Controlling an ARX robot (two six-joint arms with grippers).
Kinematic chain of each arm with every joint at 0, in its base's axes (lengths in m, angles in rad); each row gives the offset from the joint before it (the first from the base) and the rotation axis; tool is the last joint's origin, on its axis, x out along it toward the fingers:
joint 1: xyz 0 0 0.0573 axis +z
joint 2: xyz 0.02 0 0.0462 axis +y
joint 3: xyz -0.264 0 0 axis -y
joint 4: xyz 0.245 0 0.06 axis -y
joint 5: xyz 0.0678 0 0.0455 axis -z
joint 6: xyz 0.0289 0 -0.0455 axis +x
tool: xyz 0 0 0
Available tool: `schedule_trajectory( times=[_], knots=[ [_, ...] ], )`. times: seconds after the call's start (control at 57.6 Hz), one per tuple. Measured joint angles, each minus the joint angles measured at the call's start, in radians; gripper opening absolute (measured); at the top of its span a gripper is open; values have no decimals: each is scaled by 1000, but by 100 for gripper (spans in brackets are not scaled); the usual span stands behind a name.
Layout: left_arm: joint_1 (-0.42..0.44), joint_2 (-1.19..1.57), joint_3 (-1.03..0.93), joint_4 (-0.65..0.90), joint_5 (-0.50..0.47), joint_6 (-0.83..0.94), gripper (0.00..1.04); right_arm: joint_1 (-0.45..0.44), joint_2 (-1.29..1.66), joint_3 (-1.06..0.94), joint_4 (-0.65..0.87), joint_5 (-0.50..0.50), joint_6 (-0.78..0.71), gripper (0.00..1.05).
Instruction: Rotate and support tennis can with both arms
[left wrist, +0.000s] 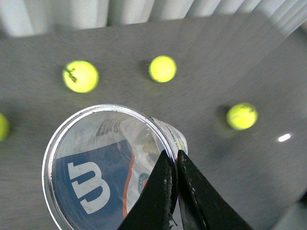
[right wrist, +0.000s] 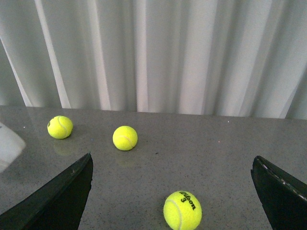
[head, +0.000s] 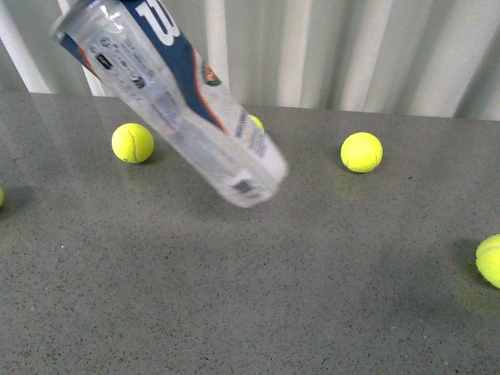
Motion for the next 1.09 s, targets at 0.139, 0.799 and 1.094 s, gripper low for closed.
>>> schedule_trajectory(
  times=[0.139,0.799,1.094],
  knots=[
    [-68,8,105,-246,-100,454,4,0,0,0,0,0,0,97],
    [-328,237,132,-228,-311,1002,4,0,0,0,0,0,0,97],
    [-315,275,133,-229,-298,1009,4,0,0,0,0,0,0,97]
  ],
)
